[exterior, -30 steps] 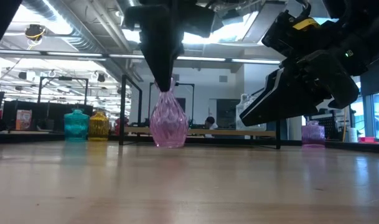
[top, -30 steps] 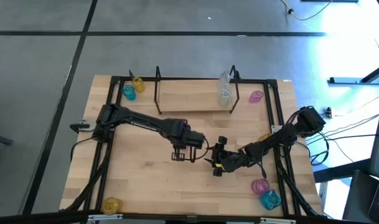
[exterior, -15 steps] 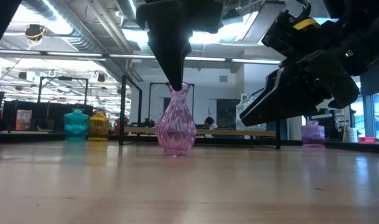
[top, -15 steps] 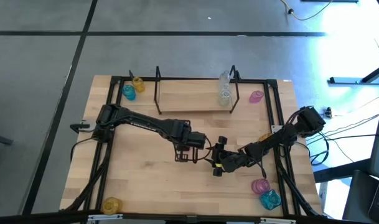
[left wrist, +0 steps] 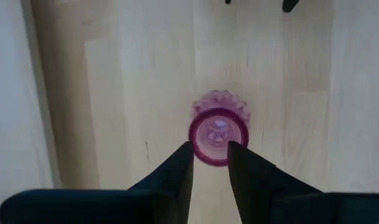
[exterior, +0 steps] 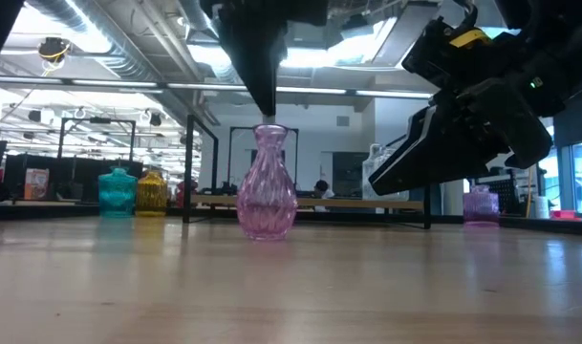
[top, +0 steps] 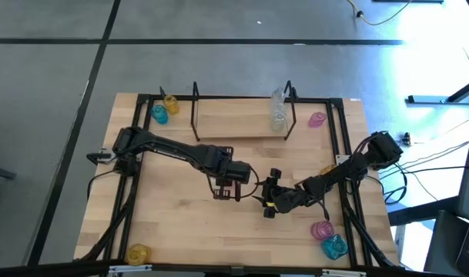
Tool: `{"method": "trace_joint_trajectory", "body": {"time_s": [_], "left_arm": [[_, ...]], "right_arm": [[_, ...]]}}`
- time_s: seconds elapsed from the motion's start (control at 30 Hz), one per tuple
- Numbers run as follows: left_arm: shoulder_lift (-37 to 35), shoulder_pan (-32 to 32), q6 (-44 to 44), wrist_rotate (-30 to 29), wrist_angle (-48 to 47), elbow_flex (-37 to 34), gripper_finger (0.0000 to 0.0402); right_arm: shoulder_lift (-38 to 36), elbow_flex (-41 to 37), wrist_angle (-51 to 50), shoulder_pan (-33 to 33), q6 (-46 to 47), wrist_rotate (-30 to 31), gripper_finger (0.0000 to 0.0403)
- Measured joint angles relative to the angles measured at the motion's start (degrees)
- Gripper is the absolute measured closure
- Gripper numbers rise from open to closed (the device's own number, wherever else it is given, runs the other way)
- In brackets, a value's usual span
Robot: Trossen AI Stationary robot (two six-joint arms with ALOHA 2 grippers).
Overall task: Sort vases onto shelf
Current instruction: Put the left violet vase to the left side of the top transparent vase on the shelf
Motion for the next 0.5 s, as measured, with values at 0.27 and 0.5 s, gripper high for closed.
{"method": "trace_joint_trajectory", "body": {"time_s": [0.27, 0.5], "left_arm": [[-3.78, -2.73, 5.25, -0.83, 1.39, 0.0, 0.0309], [-11.68, -6.17, 6.97, -4.05, 9.83, -8.54, 0.0309]], "right_arm": [[0.0, 0.0, 0.07, 0.0, 0.1, -1.6, 0.0187], [0.0, 0.0, 0.16, 0.0, 0.08, -2.54, 0.0187]]}}
